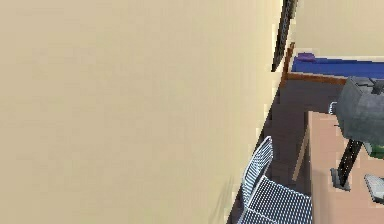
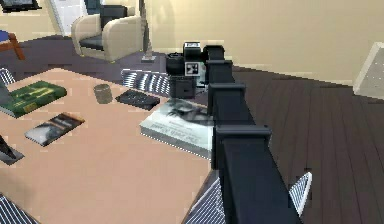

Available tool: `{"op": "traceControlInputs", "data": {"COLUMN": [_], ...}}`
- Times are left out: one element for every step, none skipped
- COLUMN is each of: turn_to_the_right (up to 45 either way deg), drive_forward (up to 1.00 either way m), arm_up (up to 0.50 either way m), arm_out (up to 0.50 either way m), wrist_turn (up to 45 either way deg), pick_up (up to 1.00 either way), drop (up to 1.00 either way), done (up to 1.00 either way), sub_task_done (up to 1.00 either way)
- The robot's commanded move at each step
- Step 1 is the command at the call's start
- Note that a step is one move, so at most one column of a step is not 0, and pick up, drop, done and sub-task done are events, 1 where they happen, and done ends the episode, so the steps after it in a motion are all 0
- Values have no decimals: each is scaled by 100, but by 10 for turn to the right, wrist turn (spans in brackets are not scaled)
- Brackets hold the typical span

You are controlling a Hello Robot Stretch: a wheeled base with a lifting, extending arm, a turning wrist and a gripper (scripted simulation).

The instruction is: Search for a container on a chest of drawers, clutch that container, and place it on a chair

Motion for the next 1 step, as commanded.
{"op": "traceControlInputs", "data": {"turn_to_the_right": [0], "drive_forward": [0], "arm_up": [0], "arm_out": [0], "wrist_turn": [450], "pick_up": [0], "drop": [0], "done": [0], "sub_task_done": [0]}}
